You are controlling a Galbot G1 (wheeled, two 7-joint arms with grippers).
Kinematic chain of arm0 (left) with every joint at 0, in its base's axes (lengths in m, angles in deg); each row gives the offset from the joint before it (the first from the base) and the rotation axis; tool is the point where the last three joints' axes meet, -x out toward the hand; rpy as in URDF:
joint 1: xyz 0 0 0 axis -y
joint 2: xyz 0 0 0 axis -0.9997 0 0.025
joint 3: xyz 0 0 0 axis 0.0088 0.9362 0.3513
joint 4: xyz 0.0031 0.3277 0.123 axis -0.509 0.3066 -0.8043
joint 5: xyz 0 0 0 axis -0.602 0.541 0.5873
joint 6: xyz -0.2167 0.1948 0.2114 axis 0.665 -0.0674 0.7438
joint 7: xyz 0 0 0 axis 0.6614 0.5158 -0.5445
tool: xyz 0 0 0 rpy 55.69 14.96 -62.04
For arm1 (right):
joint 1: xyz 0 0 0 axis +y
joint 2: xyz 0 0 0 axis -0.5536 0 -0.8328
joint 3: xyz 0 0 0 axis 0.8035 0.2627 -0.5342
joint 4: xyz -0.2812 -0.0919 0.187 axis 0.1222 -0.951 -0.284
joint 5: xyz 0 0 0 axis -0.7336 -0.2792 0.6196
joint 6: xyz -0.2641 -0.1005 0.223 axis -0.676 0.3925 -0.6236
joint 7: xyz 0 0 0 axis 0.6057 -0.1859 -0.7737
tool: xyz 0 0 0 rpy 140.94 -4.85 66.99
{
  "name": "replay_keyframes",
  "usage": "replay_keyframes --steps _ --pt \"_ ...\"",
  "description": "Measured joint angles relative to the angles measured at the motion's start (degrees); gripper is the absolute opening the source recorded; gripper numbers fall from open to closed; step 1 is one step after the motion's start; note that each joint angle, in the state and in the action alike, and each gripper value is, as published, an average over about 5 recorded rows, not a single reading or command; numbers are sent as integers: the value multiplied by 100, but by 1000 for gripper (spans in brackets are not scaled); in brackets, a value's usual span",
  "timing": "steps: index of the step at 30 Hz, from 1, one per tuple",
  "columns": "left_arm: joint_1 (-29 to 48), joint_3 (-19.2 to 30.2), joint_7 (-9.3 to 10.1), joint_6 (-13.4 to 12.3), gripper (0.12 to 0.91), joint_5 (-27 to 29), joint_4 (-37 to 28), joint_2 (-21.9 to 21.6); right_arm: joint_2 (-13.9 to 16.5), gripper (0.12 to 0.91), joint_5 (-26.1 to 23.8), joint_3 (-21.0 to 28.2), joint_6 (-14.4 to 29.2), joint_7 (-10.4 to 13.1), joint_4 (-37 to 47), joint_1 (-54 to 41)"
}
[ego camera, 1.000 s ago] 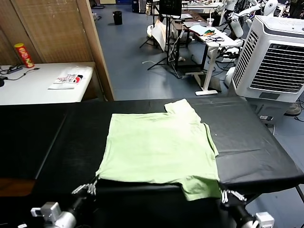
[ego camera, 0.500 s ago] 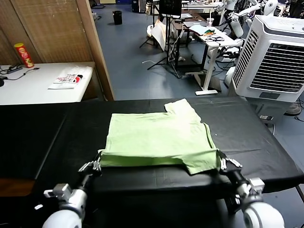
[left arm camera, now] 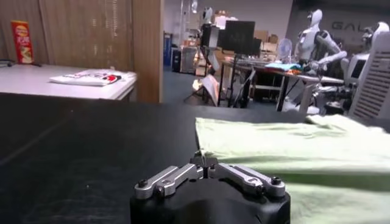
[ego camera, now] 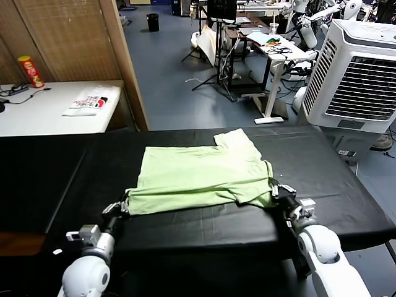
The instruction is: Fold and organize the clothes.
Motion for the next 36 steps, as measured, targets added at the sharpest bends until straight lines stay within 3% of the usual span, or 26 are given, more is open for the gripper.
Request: replay_keyframes --steps 2,6,8,12,15,21,26,29,34,36 --pt "-2 -5 3 2 212 20 10 0 48 552 7 -61 -89 10 -161 120" --pt "-66 -33 19 20 434 27 78 -24 142 738 -27 -230 -237 31 -668 505" --pt "-124 -45 23 34 535 21 120 -48 170 782 -78 -330 -279 36 -948 746" --pt "-279 -44 -4 113 737 -54 206 -84 150 796 -250 -485 -358 46 -1333 1204" --pt "-388 -36 -91 275 789 -250 268 -98 91 781 -323 -563 -391 57 -1444 1475" --pt "-446 -53 -198 451 798 -557 237 -128 -14 670 -448 -587 -359 40 -1502 1736" --pt "-440 -64 -249 466 785 -631 159 -145 -33 506 -621 -530 -329 4 -1520 1767" --pt "-439 -64 -286 467 690 -635 126 -150 -33 405 -683 -483 -324 -16 -1505 1765" --pt "-419 -63 -335 488 431 -700 102 -188 -21 215 -700 -443 -347 -34 -1486 1766" --pt "-411 -58 -336 519 314 -785 101 -218 -2 172 -682 -445 -385 -21 -1501 1767"
